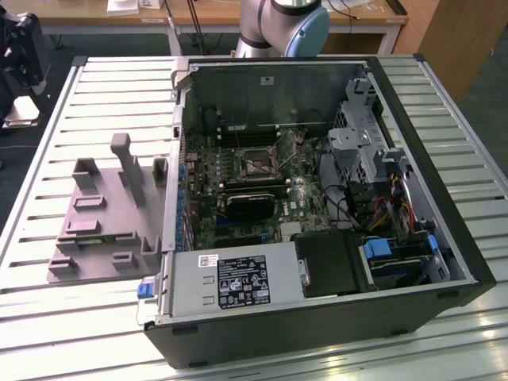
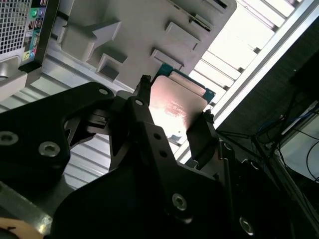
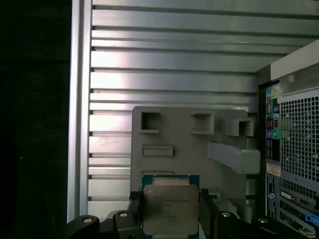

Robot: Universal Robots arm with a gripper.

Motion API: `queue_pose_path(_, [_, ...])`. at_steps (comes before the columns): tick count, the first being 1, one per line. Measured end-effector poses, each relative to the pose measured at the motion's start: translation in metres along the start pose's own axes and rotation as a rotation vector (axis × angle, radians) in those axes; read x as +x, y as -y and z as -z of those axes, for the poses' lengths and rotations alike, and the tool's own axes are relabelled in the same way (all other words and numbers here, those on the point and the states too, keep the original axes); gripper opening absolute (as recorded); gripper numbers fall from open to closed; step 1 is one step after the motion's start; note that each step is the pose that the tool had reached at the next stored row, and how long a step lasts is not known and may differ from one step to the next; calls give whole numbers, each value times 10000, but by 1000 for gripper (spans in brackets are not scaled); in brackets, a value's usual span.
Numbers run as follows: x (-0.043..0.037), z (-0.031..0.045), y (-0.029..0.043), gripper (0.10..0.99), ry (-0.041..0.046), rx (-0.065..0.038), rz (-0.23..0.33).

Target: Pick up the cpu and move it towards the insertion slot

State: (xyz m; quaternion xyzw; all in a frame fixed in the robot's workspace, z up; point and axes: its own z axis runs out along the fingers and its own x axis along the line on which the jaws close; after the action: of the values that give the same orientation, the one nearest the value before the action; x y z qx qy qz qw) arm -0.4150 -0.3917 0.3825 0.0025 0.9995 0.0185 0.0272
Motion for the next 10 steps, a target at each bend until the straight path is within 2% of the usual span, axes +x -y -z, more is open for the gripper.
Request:
queue_pose_path(6, [-5, 1, -1, 537, -2, 1, -2])
queue_pose_path(10, [-73, -3, 0, 537, -3, 1, -1])
